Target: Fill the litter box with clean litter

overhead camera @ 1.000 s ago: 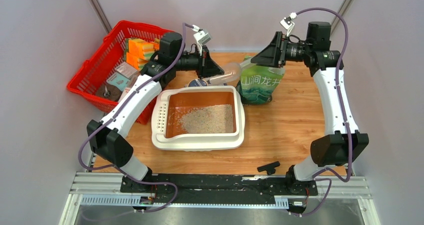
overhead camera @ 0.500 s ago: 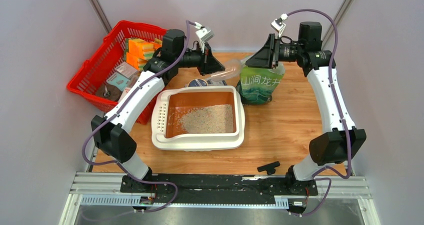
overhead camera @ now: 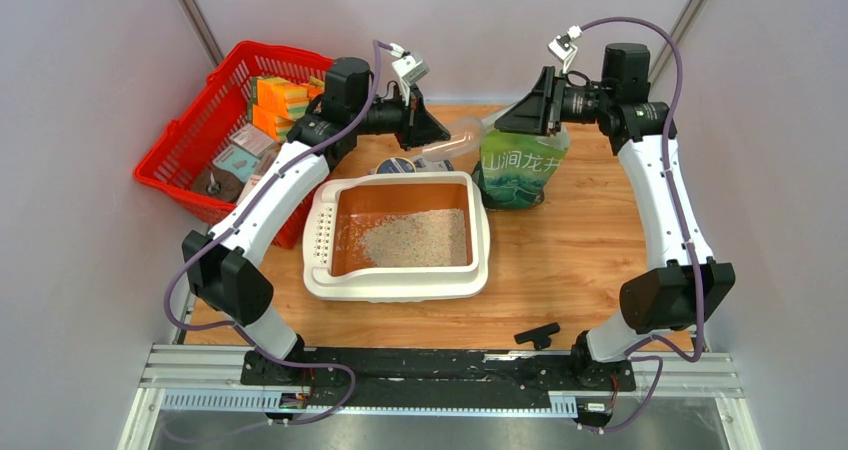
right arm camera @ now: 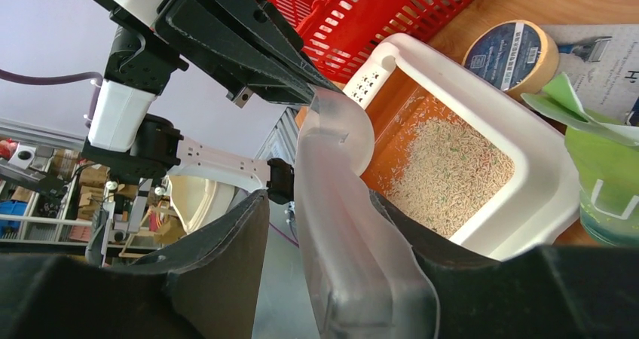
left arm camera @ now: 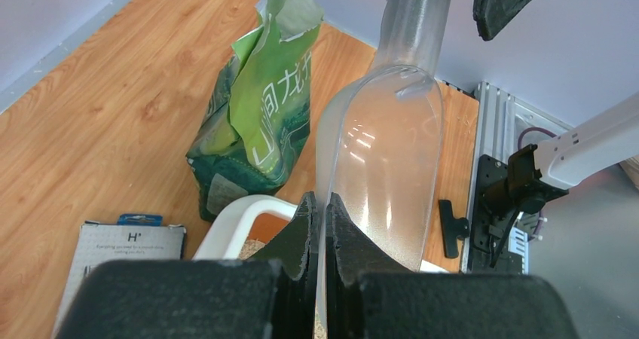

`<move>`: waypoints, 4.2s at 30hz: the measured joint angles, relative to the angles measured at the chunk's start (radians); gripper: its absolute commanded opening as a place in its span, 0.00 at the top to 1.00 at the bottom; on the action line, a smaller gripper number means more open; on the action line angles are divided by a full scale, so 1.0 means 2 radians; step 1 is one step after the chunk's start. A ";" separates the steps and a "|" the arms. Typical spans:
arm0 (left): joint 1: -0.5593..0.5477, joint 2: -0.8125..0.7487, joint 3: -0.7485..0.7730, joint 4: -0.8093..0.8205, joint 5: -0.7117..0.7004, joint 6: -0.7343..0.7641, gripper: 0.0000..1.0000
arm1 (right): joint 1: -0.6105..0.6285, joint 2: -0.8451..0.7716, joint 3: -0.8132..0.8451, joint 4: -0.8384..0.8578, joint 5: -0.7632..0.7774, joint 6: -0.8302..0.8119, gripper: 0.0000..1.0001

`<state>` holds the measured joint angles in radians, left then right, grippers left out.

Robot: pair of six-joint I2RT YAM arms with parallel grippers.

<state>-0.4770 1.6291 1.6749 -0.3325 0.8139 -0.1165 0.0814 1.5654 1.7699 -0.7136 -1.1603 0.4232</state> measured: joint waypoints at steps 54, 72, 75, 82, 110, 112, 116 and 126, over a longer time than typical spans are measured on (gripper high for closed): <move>-0.009 0.047 0.046 0.025 -0.031 0.010 0.44 | -0.081 0.012 0.071 0.042 0.040 0.018 1.00; -0.055 0.213 0.145 0.059 -0.032 0.090 0.40 | -0.195 0.006 0.132 -0.084 0.154 -0.174 1.00; -0.064 0.221 0.153 0.057 -0.042 0.100 0.42 | -0.195 0.018 0.155 -0.117 0.158 -0.201 1.00; -0.075 0.221 0.165 0.058 -0.045 0.110 0.89 | -0.188 0.028 0.162 -0.162 0.174 -0.244 1.00; -0.075 0.218 0.155 0.081 -0.028 0.035 1.00 | -0.131 0.075 0.214 -0.307 0.256 -0.385 1.00; -0.075 0.217 0.151 0.084 -0.023 0.033 1.00 | -0.120 0.090 0.232 -0.309 0.264 -0.392 1.00; -0.076 0.209 0.141 0.087 -0.016 0.033 1.00 | -0.104 0.114 0.262 -0.316 0.278 -0.400 1.00; -0.080 0.202 0.131 0.088 -0.021 0.038 1.00 | -0.093 0.123 0.277 -0.320 0.301 -0.468 1.00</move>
<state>-0.6365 2.0323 1.9377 -0.1574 0.7712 -0.0406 -0.1055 1.8118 2.3230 -1.3533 -0.5587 -0.5125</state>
